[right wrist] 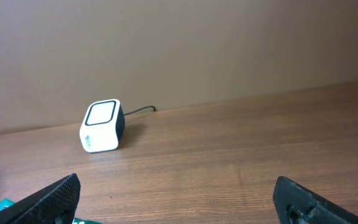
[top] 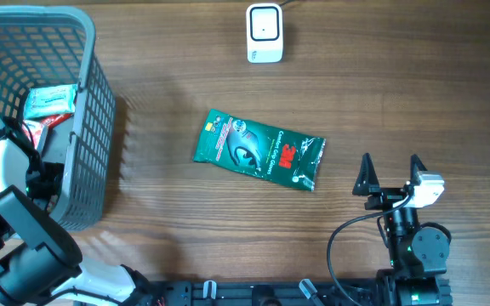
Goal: Scan the item barcode
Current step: 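Reach into the basket and grasp the green-capped jar with left gripper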
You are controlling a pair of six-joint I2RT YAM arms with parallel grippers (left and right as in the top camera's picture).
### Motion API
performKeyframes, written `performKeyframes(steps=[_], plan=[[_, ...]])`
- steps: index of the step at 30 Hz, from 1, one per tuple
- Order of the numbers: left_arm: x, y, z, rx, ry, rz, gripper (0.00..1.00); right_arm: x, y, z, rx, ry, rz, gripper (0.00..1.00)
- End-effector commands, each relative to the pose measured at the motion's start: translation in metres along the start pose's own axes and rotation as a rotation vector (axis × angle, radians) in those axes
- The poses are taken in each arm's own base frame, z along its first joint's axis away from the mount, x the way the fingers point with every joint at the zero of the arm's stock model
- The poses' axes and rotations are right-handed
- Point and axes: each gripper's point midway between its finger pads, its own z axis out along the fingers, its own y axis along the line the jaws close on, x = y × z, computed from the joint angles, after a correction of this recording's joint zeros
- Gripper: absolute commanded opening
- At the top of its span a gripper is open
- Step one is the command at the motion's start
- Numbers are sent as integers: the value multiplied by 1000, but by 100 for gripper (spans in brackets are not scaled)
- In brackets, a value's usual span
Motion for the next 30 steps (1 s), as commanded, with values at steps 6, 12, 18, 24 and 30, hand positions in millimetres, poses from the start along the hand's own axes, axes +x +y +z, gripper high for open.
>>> performKeyframes(steps=[6, 12, 18, 24, 30], plan=[[-36, -13, -53, 72, -51, -29, 86, -1, 3, 0, -16, -6, -12, 100], [-64, -23, -152, 315, -136, -62, 94, -1, 3, 0, -16, -6, -12, 100], [-38, -11, -120, 218, -43, -26, 100, -1, 3, 0, -16, -5, -12, 100], [-6, 3, -77, 123, 46, 18, 100, -1, 3, 0, -16, -6, -12, 100], [0, -2, -51, 133, 34, 54, 100, -1, 3, 0, -16, -6, -12, 100]])
